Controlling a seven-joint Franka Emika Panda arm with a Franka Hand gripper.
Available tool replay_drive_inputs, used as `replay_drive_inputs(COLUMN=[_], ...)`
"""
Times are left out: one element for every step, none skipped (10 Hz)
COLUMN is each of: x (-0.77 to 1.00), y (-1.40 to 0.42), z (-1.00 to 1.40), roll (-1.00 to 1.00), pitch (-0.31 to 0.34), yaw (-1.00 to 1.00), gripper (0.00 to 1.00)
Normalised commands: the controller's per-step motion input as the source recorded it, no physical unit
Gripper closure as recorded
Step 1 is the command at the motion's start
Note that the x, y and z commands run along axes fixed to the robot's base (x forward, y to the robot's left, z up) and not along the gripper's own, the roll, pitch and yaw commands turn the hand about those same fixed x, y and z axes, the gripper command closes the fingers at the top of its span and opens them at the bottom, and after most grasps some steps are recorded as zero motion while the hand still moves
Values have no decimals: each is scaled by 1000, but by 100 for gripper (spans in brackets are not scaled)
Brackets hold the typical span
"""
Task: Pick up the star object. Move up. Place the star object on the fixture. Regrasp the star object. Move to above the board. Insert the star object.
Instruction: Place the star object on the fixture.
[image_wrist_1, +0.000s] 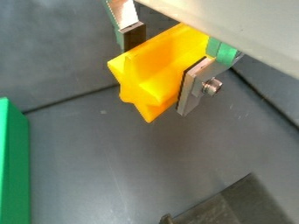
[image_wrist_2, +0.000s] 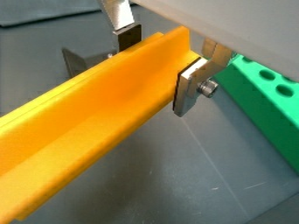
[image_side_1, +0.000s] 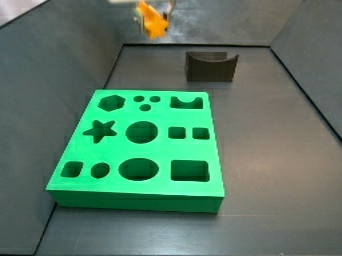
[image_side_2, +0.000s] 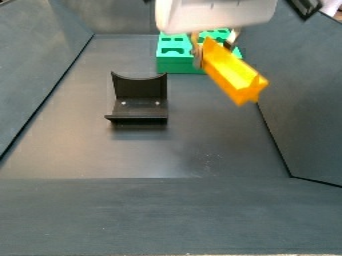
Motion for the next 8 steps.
replay_drive_inputs(x=[-16,-5,2,7,1000,1000,1000,1000], y=[-8,-8,-8,-7,-205,-194,-148,-127], z=[919,694,526,414,-46,-107,-88,-60], roll=[-21,-26,-30,-33,-196,-208,-243,-306], pitch=[36,43,54,60,72,84,90,105], yaw=[7,8,9,10,-1000,-1000,-1000,-1000], gripper=[100,100,100,100,100,100,100,100])
